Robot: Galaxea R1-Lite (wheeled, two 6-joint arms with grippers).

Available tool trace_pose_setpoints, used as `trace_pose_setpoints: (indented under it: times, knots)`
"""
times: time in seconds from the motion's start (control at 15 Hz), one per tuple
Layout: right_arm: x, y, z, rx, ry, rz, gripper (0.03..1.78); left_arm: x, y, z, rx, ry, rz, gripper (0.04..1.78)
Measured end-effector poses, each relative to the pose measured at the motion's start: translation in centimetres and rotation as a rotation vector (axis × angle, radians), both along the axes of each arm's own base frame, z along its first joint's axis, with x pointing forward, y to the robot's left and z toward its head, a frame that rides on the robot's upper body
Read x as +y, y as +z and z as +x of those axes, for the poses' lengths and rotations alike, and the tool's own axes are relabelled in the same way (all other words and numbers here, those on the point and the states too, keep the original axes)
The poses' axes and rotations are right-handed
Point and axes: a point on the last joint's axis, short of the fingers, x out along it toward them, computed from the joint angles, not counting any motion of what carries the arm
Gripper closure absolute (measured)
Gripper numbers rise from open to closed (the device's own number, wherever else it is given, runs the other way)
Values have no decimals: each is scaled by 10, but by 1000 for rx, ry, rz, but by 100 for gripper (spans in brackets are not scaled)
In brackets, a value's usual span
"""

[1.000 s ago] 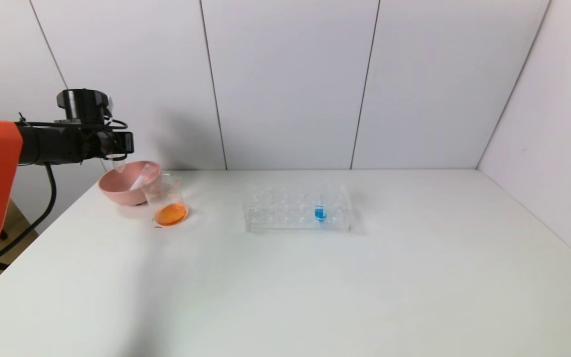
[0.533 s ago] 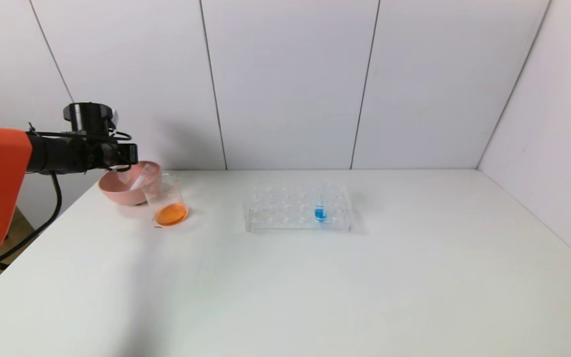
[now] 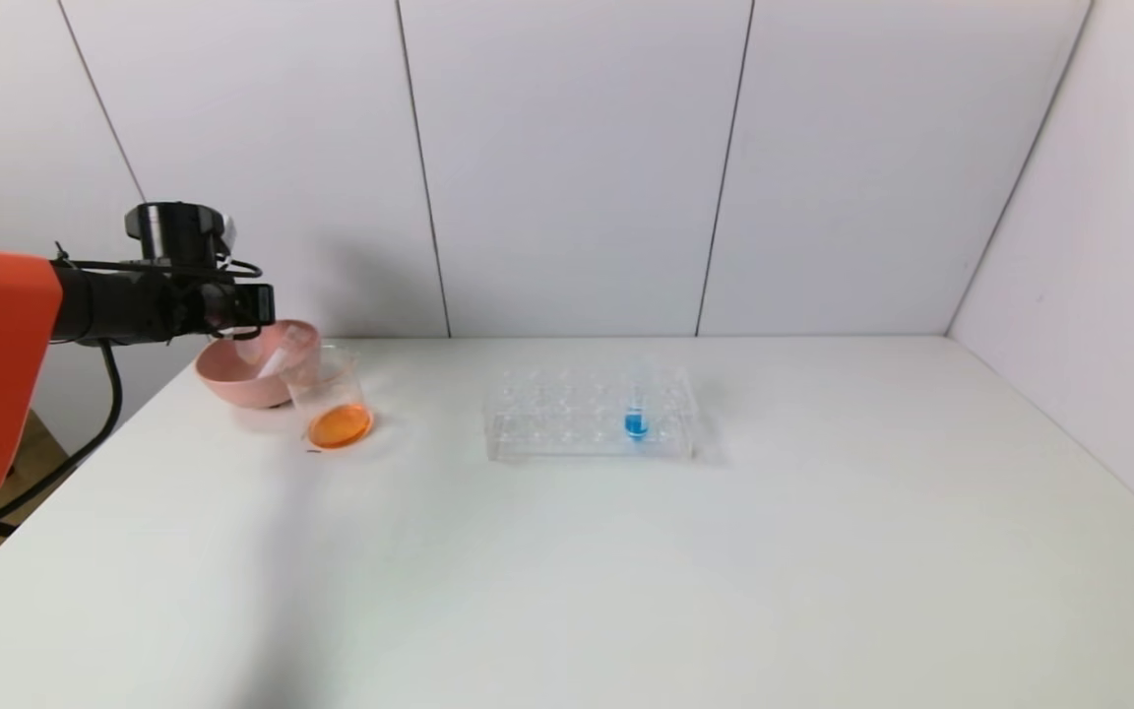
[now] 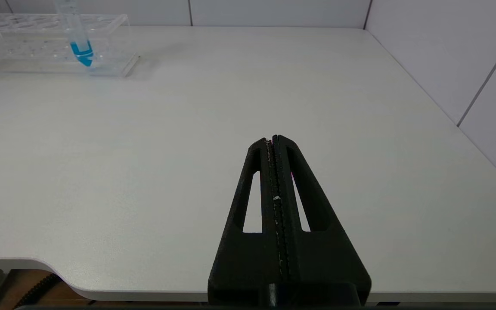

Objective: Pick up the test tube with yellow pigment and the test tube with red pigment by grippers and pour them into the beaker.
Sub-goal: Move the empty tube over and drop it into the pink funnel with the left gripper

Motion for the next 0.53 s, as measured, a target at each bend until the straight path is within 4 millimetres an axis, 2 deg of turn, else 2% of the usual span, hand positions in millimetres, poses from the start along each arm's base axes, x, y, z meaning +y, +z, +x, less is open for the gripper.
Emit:
trace_pose_setpoints:
  times: [0.53]
  knots:
    - [0, 0, 0, 0, 0, 0, 170, -1, 3, -4, -25, -30, -32, 138]
